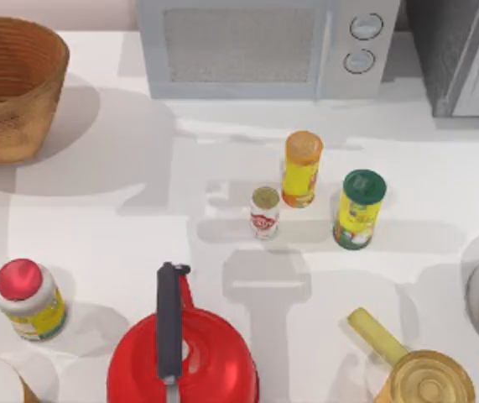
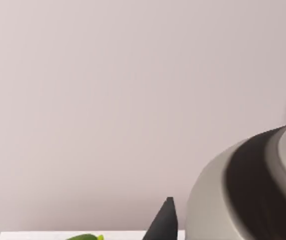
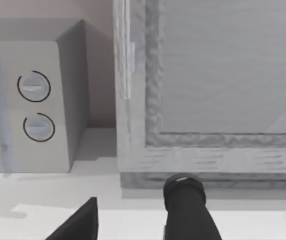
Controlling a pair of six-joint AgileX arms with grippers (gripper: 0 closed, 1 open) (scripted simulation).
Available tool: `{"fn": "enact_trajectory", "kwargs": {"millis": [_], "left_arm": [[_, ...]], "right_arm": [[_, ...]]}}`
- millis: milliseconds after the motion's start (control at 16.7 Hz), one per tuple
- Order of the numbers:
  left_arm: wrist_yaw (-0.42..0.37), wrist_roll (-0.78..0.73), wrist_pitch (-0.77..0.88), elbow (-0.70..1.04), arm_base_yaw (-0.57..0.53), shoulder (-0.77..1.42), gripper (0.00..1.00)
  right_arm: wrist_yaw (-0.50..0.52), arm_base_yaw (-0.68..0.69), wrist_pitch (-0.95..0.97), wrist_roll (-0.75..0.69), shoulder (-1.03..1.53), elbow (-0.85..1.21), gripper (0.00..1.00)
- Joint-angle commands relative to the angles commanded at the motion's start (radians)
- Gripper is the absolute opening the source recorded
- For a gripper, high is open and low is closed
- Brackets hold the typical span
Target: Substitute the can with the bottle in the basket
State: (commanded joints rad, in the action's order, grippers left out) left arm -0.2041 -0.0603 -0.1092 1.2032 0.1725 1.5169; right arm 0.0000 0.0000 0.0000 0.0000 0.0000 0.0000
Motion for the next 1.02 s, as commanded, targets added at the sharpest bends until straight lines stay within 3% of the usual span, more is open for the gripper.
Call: {"fn": "enact_trajectory", "kwargs": {"millis": [1020], "left_arm": [[0.021, 0.004, -0.173, 0.028, -0.024, 0.200, 0.00]], "right_arm": [[0.000, 0.000, 0.000, 0.000, 0.000, 0.000, 1.00]]}}
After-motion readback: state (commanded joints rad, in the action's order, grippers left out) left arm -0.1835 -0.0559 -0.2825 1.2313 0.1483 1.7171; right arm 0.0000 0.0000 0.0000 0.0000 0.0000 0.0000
